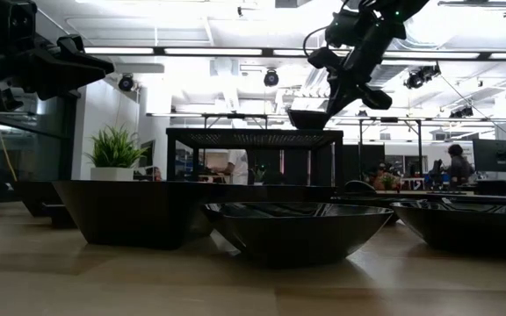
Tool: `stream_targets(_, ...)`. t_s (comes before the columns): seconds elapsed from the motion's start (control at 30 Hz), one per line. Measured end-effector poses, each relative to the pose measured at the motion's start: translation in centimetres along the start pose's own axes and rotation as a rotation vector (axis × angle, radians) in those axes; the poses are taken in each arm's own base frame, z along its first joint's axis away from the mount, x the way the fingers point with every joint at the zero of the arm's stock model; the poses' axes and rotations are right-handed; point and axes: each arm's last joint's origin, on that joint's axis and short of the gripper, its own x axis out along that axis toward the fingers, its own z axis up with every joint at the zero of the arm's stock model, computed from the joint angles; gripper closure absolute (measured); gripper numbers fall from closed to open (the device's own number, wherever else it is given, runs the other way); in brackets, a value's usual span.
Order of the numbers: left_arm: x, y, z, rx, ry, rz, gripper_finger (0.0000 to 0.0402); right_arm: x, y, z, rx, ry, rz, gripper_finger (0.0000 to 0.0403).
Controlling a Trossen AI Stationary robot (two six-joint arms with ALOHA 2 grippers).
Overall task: Pick & Place Mini shaped plates
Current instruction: Put the distorted square plate on the shelf
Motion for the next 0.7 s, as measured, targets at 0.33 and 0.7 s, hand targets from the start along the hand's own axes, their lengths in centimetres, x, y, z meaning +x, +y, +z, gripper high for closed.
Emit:
stream_targets(0.33, 0.0, 0.0, 0.0, 0.000, 0.000, 0.000, 0.0282, 0.6, -0.5, -0.3, 0.014, 0.009, -0.019, 0.0396)
stream_targets(0.7, 0.0, 0.0, 0.0, 0.000, 0.000, 0.000, 0.0282, 1.0, -0.7, -0.2, 0.014, 0.012, 0.041, 0.0395)
